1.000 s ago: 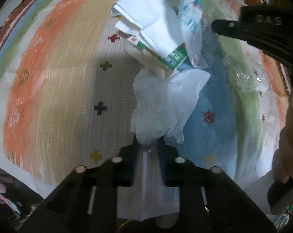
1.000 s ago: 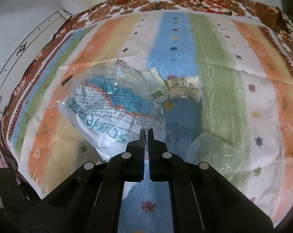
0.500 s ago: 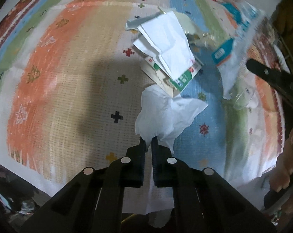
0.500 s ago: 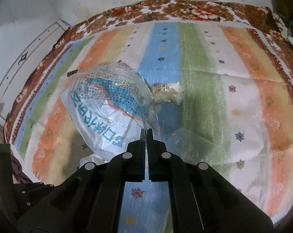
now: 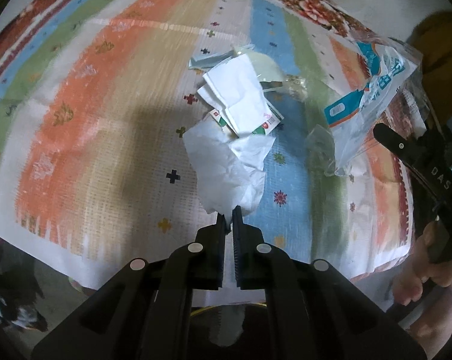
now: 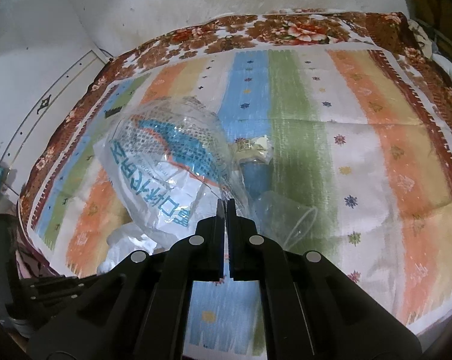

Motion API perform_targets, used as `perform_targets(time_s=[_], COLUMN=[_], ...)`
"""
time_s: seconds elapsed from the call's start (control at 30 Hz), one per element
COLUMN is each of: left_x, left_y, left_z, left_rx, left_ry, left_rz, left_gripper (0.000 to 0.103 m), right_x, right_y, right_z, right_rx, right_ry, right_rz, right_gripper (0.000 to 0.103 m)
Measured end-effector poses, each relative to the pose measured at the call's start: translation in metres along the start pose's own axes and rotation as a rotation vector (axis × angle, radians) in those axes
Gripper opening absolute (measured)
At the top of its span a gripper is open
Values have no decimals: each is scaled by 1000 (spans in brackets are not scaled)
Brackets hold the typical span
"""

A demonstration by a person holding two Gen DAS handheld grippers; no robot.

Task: Collect trash
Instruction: 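Lift the tissue and printed bag and carry both toward the black bin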

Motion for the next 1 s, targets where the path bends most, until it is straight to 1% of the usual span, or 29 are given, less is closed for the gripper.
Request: perform_targets(time_s=[0.13,0.3,0.43,0.53,0.63,0.7,0.77,0.87,1.0], left_x=[-13,-34,-48,-57,-63,-68,-77,-90,-97], left_y=[-2,-6,-6,-3,2,9,15,16,11], left_z=[-4,-8,-10,-13,-17,-19,-24,-35,-54], left_rx=[6,20,38,38,43,19,-14,-17,13], left_ry=[-24,-75,-117,-133,-152,-165,-178,-188,-205], left_rz=[-21,-25,-23,-35,-19,-12,-48,-99,-102], left_gripper=[4,4,4,4,4,2,2,2,2], right_x=[-16,-41,-62,-72,-78,-83,-88,-95,-104], right_y=[3,9,19,22,24,26,29,37,41], right_z=[-6,-18,-28,-35,-41,-45,-49,-57,-68], right_rx=[-16,-7,-32,-43,-44,-36,-35,-56,-66], right_ry=[-15,-30,-52,-62,-63,-65,-65,-64,-53], right_rz=[-12,-6,5,1,-2,6,20,27,23], right_gripper=[1,1,1,1,1,1,1,1,1])
Point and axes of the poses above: each gripper's, at about its wrist camera, not at the fingertips, and x roughly the way its jaws point, y to its left, z to its top, the point moved 2 cm from there along x, roughly the way its jaws point, and after that the axes turned 13 degrees about z, right-handed, at the moved point
